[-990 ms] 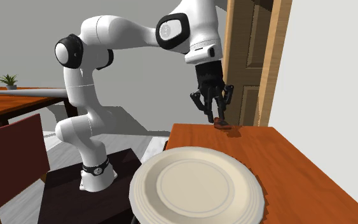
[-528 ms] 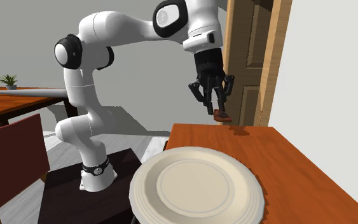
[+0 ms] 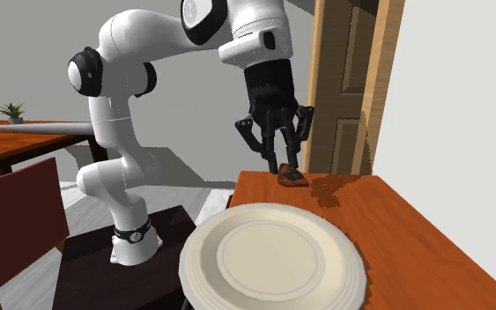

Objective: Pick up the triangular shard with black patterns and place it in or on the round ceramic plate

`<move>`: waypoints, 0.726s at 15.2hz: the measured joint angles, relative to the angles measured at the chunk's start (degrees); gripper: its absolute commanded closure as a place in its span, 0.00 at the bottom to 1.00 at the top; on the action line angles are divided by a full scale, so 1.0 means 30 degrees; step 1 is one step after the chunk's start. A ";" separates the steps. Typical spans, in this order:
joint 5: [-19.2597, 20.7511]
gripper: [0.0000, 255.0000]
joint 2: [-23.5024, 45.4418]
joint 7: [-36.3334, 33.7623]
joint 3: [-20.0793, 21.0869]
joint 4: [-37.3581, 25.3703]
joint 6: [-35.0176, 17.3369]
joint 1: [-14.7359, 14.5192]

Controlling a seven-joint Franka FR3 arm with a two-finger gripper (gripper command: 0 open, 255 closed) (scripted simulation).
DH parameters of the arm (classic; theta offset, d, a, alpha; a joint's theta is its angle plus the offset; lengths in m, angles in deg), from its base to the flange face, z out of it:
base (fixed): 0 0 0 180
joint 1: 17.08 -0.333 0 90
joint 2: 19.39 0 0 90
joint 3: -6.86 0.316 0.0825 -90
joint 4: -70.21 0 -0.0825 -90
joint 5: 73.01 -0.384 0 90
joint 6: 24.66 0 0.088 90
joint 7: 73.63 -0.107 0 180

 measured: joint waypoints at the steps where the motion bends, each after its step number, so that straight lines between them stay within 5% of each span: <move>1: -0.0076 1.00 0.0071 0.0475 -0.0244 -0.0169 0.0108 0.0224; 7: -0.0124 1.00 0.1425 0.2653 -0.1310 -0.1676 0.0385 0.1282; 11: -0.0276 1.00 0.1163 0.2959 -0.1428 -0.0537 -0.0495 0.1424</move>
